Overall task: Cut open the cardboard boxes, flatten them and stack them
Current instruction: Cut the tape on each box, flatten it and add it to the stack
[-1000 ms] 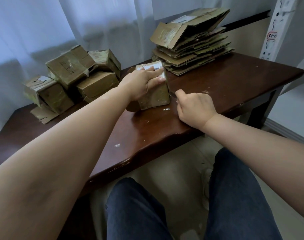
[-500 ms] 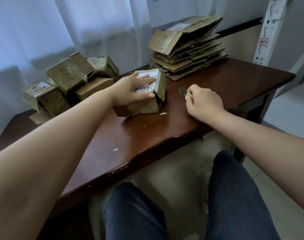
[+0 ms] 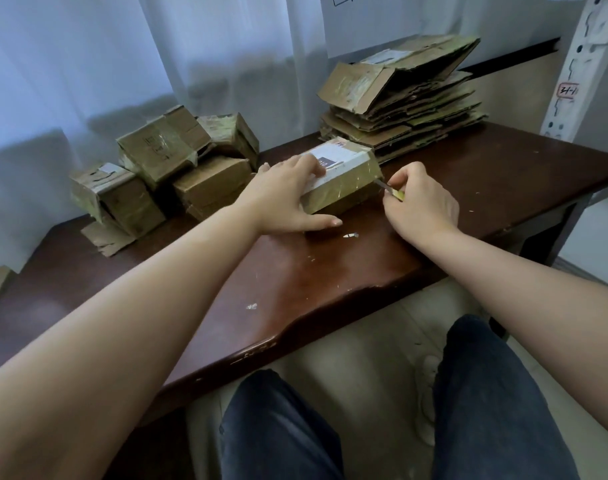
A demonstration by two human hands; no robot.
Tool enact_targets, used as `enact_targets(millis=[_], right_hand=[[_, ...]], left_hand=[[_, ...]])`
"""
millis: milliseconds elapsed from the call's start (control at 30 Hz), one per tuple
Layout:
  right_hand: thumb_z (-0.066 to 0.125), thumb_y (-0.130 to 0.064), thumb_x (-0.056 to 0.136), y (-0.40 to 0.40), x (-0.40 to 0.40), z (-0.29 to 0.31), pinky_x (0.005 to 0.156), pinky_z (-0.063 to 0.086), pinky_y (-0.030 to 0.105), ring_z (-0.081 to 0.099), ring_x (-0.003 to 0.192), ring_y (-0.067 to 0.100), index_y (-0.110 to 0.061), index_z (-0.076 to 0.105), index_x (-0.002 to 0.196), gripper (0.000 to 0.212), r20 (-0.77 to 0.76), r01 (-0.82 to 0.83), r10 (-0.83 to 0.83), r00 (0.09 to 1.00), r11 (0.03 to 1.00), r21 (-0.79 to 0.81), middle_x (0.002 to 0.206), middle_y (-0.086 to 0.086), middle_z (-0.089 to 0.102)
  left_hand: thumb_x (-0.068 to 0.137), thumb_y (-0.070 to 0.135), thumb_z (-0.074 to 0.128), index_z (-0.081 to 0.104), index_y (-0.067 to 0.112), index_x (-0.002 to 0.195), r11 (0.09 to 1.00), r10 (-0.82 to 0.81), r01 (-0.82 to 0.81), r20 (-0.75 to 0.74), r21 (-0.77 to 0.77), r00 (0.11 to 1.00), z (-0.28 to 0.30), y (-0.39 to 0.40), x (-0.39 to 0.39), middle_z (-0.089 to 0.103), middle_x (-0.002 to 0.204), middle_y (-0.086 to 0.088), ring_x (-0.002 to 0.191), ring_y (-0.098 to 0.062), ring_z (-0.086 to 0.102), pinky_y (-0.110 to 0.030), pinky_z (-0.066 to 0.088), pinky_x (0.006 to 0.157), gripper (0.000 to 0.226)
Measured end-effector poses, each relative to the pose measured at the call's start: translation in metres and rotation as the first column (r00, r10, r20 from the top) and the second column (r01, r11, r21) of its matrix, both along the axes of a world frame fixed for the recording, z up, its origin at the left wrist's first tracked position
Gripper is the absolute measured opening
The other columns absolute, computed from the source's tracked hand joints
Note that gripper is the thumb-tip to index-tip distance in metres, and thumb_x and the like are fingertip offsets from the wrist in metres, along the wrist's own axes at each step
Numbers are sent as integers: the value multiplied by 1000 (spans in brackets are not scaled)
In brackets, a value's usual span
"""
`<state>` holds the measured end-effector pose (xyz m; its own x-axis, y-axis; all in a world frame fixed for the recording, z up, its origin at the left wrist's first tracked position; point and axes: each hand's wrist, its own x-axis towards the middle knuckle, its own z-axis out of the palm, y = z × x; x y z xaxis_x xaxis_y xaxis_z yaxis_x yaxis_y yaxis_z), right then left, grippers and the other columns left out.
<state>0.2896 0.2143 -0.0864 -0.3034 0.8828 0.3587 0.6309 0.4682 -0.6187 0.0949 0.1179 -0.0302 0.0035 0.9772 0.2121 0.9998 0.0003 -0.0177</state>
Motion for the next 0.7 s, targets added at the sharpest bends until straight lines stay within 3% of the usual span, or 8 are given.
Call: enact_targets(millis=[100,167,267,300,367,500,567,700], right_hand=[[52,-27,93,1,0,0,70,35,31,58,95,29,-20,49,111,20,-36,23,-25,999,999,-37,101,1,62],[51,-27,94,3,2,0,72,35,31,57,99,28,-20,50,112,19,-61,33,-37,997,997,-65,104,1,61],[49,-28,95,8,7,0,75,36,30,56,106,26,-19,53,115,22,-118,34,-48,992,992,-119,112,1,61],[49,-28,95,10,8,0,77,38,31,56,106,25,-19,55,116,23,-146,27,-46,988,990,-136,112,0,62],[50,-28,94,13,8,1,80,44,33,57,104,22,-20,57,115,24,-217,3,-36,976,988,-152,108,-1,63],[56,-44,91,10,-1,5,83,47,32,58,101,16,-21,57,119,36,-286,-59,29,958,993,-98,101,-6,62],[59,-56,85,6,-8,8,82,47,32,58,101,14,-23,56,122,50,-274,-80,55,960,994,-80,103,-7,63],[63,-70,72,4,-23,12,81,44,33,57,109,18,-24,51,124,70,-199,-1,-15,980,997,-84,114,-6,61]], left_hand=[[67,62,73,44,15,119,991,85,-68,-137,119,987,-12,12,12,53,126,-5,116,-28,51,-48,43,95,76],[75,44,74,46,13,116,983,65,-47,-94,180,993,-15,16,15,55,120,-5,113,-28,52,-42,43,90,58],[90,35,61,58,15,102,979,-47,-3,236,206,971,-4,12,14,61,93,2,85,-17,56,-28,38,73,24],[95,34,57,60,15,93,981,-73,4,349,196,934,2,10,10,58,81,4,76,-13,54,-27,38,69,20],[97,38,52,62,8,83,990,-69,-2,499,140,864,11,7,0,54,70,2,66,-10,50,-28,39,66,35],[89,45,60,63,18,111,992,-38,-51,666,114,745,16,4,-15,73,95,-6,88,-21,69,-38,56,81,34],[92,37,61,52,20,116,987,-30,-92,706,133,708,16,5,-16,72,91,-9,82,-22,69,-35,56,73,31],[96,31,54,48,25,116,958,-53,-113,550,263,833,13,10,-11,61,76,7,70,-14,59,-30,50,69,22]])
